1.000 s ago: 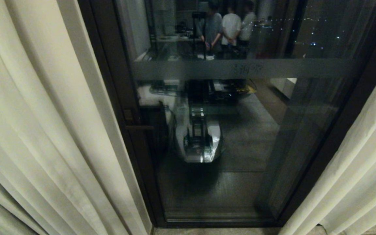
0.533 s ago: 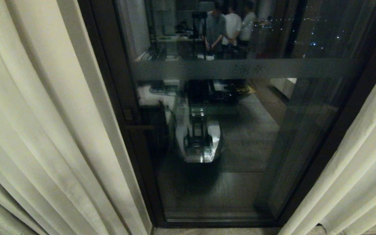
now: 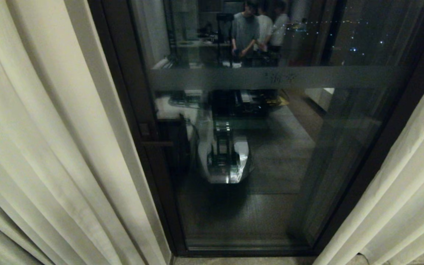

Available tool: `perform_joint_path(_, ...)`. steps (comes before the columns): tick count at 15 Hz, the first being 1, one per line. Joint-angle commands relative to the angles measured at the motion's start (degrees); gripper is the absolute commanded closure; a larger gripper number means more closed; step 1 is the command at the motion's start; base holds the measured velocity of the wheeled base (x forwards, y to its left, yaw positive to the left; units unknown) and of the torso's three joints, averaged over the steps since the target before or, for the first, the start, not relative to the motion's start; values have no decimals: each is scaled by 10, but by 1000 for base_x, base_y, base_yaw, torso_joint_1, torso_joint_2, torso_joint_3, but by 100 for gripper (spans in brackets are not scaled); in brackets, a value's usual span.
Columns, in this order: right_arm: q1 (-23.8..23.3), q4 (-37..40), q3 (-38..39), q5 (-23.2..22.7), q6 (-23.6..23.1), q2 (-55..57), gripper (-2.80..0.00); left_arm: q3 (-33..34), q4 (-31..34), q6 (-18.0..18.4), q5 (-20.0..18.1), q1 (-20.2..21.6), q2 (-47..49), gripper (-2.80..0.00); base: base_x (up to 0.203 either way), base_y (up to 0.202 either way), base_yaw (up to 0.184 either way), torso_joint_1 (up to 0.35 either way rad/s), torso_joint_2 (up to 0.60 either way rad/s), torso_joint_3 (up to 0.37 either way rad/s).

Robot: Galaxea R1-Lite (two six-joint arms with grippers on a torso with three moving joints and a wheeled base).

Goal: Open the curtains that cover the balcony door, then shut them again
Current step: Pull the inner curtains open on both sides

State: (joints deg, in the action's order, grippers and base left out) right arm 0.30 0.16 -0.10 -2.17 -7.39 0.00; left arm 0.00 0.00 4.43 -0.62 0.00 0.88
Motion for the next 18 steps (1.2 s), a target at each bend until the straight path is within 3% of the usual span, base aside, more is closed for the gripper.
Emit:
perform_joint_path(1,0,0,0,0,-1,1,0,0,0,-4,4,0,-9,0,0,0,0,0,0,0)
perform_joint_path(18,0,0,0,0,-1,1,0,0,1,-21,4,0,-9,0,0,0,0,0,0,0)
